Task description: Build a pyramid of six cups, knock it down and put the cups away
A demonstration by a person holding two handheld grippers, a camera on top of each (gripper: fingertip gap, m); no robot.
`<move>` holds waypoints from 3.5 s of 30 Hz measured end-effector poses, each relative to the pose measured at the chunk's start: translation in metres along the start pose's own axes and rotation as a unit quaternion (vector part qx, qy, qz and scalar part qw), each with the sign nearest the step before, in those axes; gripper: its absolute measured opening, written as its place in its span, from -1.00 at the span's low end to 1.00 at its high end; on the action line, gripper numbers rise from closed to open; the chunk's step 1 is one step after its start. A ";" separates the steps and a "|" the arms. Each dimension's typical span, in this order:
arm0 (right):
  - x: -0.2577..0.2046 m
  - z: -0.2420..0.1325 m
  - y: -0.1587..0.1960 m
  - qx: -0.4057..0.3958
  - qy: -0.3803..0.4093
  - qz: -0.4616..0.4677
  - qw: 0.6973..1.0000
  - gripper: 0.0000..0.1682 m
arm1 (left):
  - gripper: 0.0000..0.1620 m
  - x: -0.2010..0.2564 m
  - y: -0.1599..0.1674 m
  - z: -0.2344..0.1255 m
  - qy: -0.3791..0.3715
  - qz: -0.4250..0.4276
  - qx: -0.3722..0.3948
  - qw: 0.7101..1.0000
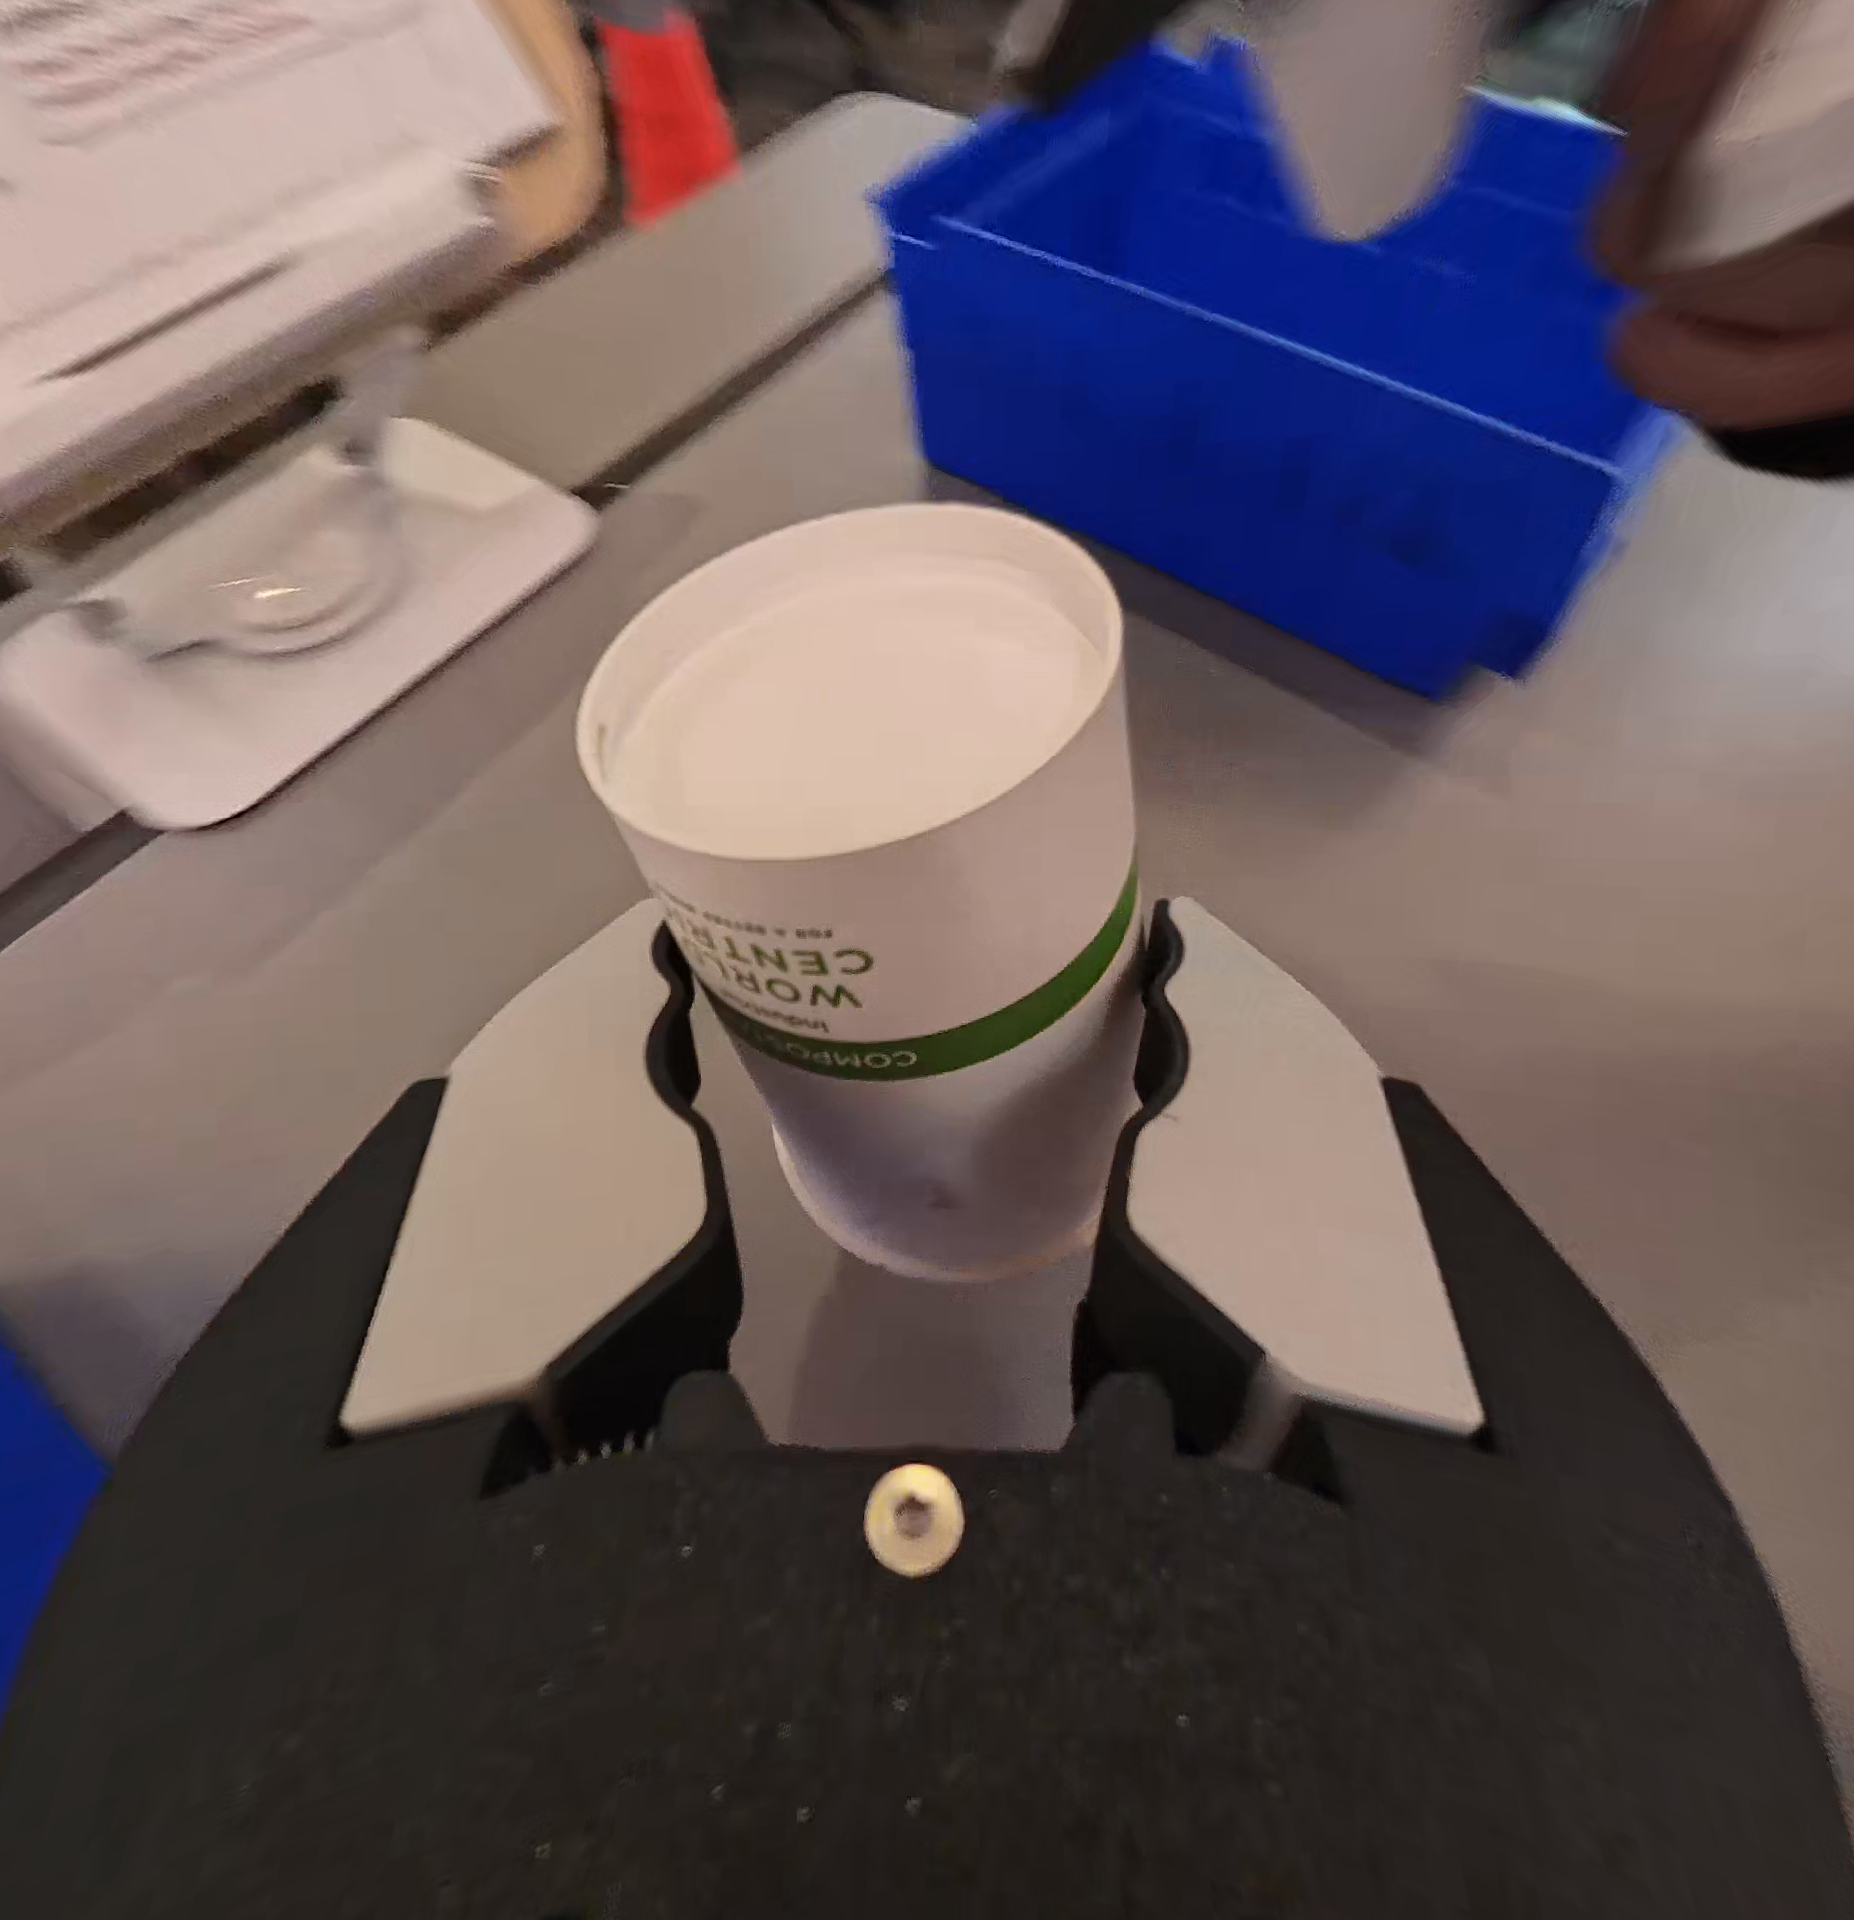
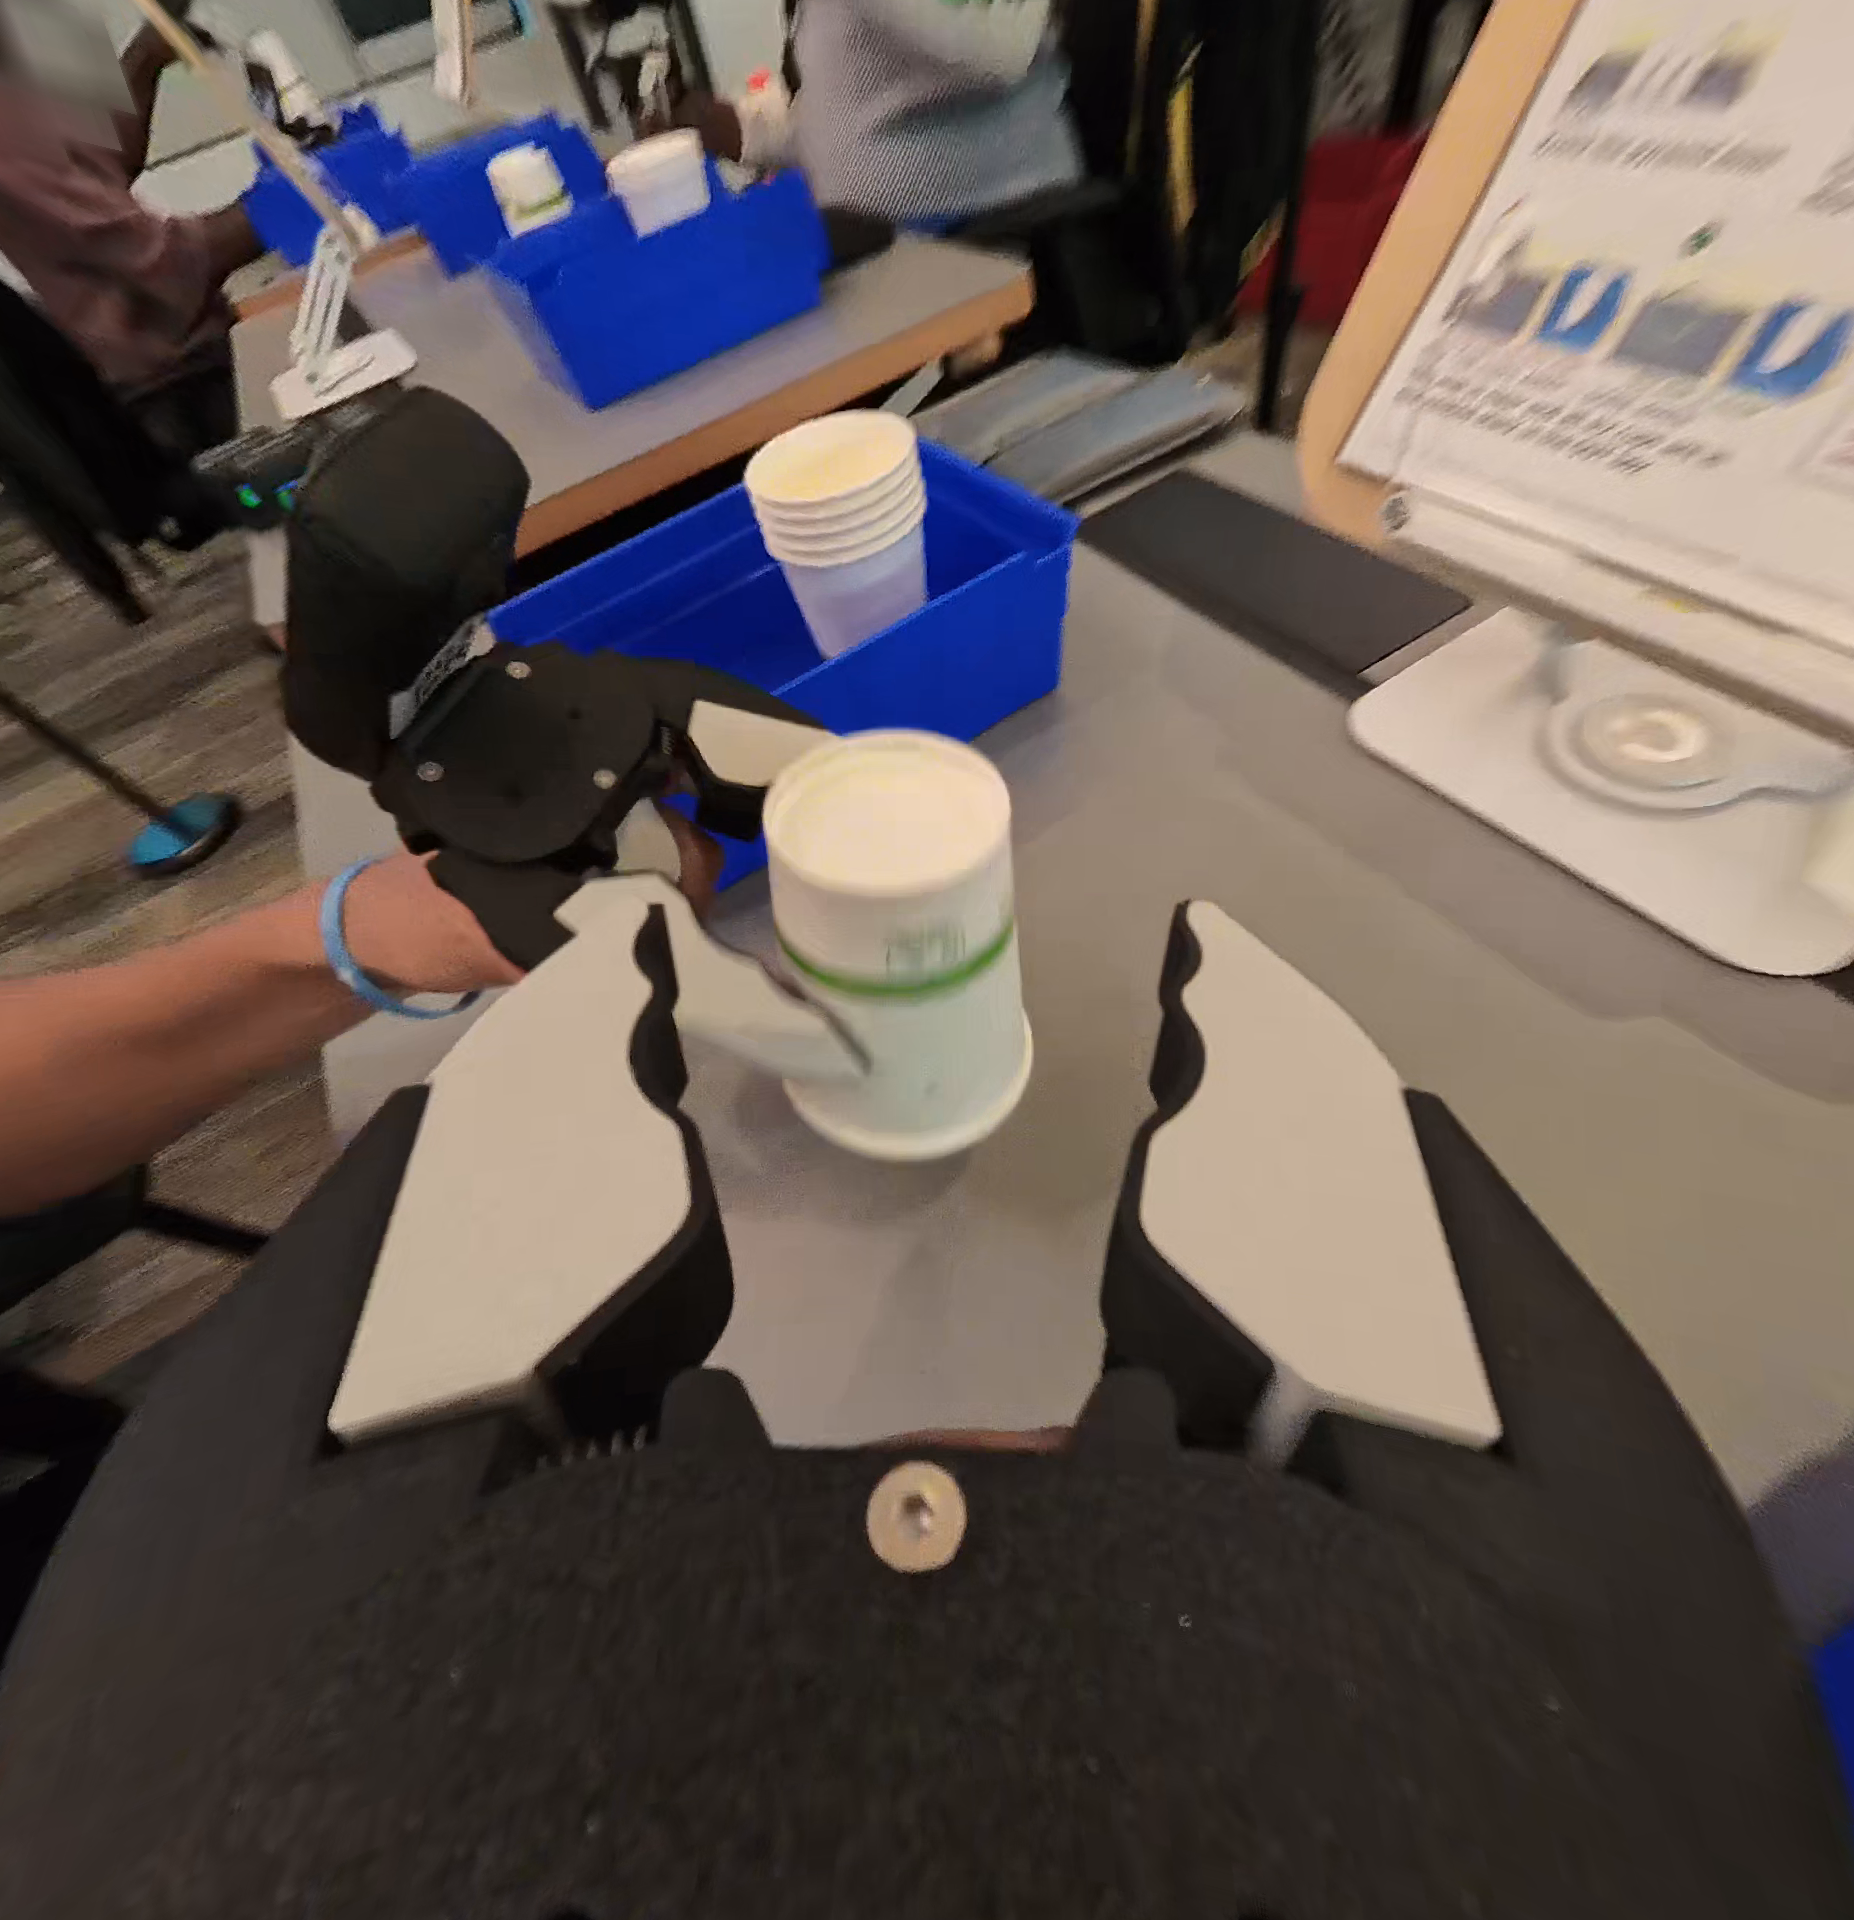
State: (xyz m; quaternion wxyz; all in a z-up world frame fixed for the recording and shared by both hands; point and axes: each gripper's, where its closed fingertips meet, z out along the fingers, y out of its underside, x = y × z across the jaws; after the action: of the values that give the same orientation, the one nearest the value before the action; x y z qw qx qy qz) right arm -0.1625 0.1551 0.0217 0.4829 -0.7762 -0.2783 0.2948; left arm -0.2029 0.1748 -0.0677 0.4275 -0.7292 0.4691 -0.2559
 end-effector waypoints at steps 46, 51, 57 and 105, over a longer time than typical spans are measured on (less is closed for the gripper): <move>-0.017 -0.066 0.176 0.055 0.120 0.066 0.989 -0.11 | -0.26 -0.164 0.012 -0.172 -0.144 -0.001 -0.123 0.982; -0.018 -0.065 0.176 0.051 0.117 0.063 0.990 -0.12 | -0.43 -0.229 0.059 -0.160 -0.078 0.025 -0.287 0.954; -0.018 -0.061 0.173 0.052 0.111 0.065 0.990 -0.13 | -0.68 -0.239 0.081 -0.149 -0.028 0.044 -0.349 0.936; -0.037 -0.048 0.187 0.006 0.062 0.058 0.996 -0.17 | -0.96 -0.226 0.046 -0.176 -0.016 0.057 -0.355 0.933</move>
State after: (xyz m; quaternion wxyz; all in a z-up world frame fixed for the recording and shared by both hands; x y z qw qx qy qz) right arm -0.1251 0.0298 -0.1248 0.4858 -0.8051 -0.2003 0.2752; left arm -0.4577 0.3022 -0.0122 0.1624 -0.8093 0.5633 -0.0360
